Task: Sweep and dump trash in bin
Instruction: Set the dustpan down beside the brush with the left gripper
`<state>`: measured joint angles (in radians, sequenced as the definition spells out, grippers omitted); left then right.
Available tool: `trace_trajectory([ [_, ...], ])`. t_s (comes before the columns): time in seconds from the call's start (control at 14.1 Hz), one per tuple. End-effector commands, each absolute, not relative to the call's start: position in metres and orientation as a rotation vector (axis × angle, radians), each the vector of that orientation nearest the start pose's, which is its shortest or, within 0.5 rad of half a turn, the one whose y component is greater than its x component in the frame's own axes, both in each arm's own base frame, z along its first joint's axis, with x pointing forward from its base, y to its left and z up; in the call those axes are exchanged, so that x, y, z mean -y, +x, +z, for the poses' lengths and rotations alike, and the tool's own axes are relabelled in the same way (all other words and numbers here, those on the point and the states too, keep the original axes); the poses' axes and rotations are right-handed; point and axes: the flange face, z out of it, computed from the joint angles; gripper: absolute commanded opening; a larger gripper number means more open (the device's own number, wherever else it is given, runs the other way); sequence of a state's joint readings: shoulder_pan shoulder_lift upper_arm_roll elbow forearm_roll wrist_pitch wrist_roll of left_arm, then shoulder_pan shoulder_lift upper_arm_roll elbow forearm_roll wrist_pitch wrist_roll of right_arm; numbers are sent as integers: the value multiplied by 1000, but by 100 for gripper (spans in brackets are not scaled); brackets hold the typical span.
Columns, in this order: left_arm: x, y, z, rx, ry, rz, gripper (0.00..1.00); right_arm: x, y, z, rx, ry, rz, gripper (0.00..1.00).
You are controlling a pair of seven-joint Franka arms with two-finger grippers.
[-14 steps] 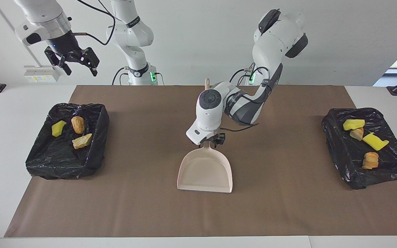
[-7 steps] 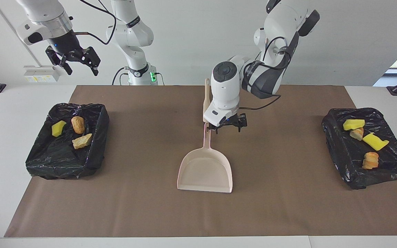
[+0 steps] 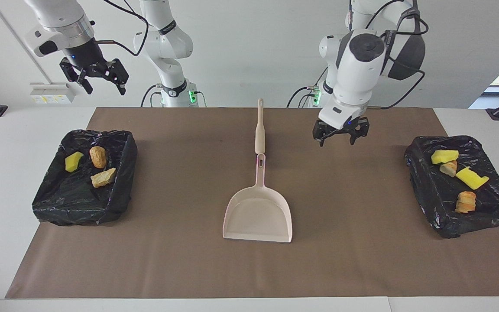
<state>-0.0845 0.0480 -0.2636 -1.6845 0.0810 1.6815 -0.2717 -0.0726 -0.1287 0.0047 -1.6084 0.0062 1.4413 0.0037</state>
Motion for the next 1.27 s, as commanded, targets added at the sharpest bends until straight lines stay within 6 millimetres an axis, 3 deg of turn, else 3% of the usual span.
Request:
trace_trajectory([
  [0.0, 131, 515, 588, -179, -3111, 50, 100, 35, 493, 664, -137, -3148, 54, 100],
  [0.14, 84, 506, 618, -206, -3153, 32, 100, 38, 493, 664, -142, -3148, 49, 100],
  [0.35, 47, 509, 654, -236, -3163, -2, 100, 37, 494, 665, -152, -3148, 44, 100],
  [0.71, 19, 512, 673, -331, -3144, 39, 100, 35, 499, 666, -138, -3157, -7, 100],
  [1.2, 19, 523, 681, -313, -3143, 27, 100, 37, 498, 666, -141, -3190, -6, 100],
])
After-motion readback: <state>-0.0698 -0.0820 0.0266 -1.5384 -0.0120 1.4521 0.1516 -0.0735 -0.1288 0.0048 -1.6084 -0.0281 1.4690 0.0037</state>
